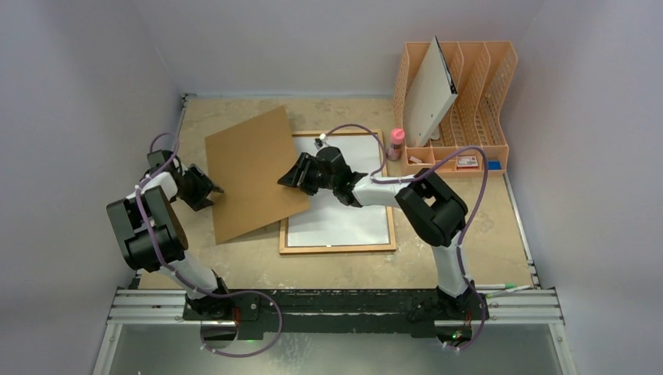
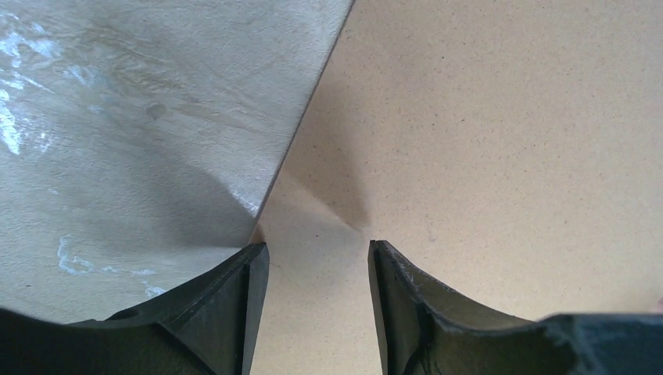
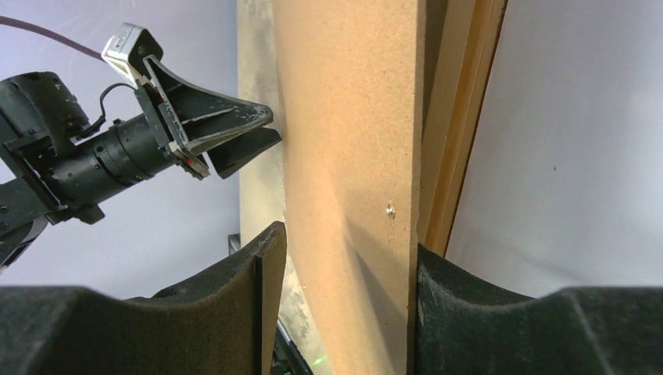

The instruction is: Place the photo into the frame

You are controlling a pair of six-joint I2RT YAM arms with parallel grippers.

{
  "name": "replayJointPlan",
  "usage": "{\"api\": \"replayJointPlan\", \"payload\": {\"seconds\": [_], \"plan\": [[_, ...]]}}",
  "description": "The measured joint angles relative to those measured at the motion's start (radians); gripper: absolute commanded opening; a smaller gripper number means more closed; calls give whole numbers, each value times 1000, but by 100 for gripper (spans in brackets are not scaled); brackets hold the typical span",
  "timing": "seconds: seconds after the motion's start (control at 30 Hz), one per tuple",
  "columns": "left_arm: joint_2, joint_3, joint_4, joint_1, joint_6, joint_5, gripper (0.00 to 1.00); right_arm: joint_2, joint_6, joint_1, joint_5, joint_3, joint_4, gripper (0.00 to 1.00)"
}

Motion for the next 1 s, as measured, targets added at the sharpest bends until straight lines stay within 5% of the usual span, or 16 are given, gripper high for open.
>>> {"api": "replayJointPlan", "payload": {"seconds": [0.5,0.77,0.93,1.0], "plan": [[-19,-25,19,-18,8,5,53,-11,-127,-30,-169,-31,16,49],[-22,-25,16,-19,15,1,53,-23,-173,-35,-219,-51,31,28],[-25,-25,9,-21,16,-2,53,-47,-174,-43,-245,-72,31,0],[-27,-24,-3,-24,19,-3,53,-64,-166,-47,-259,-72,24,0]]}}
